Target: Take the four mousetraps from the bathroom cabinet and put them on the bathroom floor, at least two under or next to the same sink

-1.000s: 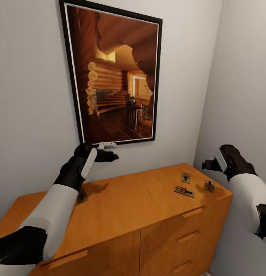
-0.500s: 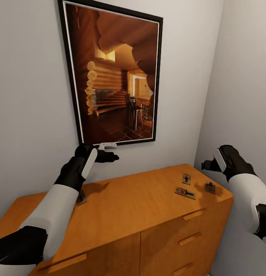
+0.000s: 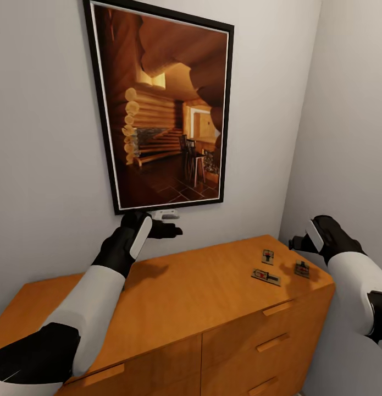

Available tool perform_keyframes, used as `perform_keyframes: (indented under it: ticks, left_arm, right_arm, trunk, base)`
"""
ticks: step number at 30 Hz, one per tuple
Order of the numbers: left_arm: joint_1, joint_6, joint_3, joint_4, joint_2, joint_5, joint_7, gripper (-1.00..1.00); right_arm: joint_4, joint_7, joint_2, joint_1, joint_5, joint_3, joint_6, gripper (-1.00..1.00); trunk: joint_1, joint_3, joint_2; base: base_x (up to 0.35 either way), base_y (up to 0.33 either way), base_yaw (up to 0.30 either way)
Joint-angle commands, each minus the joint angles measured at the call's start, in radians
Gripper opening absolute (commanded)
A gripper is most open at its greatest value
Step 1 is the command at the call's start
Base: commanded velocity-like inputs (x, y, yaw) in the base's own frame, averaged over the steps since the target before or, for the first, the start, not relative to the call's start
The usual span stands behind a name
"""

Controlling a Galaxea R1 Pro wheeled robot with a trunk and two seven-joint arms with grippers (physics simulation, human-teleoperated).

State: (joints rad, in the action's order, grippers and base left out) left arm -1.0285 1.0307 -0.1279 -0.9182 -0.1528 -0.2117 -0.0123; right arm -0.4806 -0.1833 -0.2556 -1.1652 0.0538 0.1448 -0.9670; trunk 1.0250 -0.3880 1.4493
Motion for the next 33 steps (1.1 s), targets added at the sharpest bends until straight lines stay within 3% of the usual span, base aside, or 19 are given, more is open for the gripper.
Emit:
perform_keyframes:
  ticks: [1,23,33]
  left_arm:
    - [-0.001,0.004,-0.001,0.002,-0.004,-0.002,-0.001,1.00]
    - [-0.001,0.003,-0.012,0.010,-0.019,-0.003,0.000,1.00]
    - [-0.001,0.003,-0.012,0.011,-0.019,-0.003,0.000,1.00]
  right_arm:
    - [0.007,-0.006,-0.001,-0.001,0.006,0.003,0.003,1.00]
    - [0.041,0.015,-0.024,-0.001,0.007,0.005,0.029,1.00]
    - [0.042,0.117,-0.065,-0.001,0.013,0.007,0.025,1.00]
  trunk:
    - [0.000,-0.001,0.001]
    - [0.000,-0.001,0.001]
    - [0.000,-0.001,0.001]
  base:
    - [0.000,0.000,0.000]
    - [0.000,0.000,0.000]
    - [0.000,0.000,0.000]
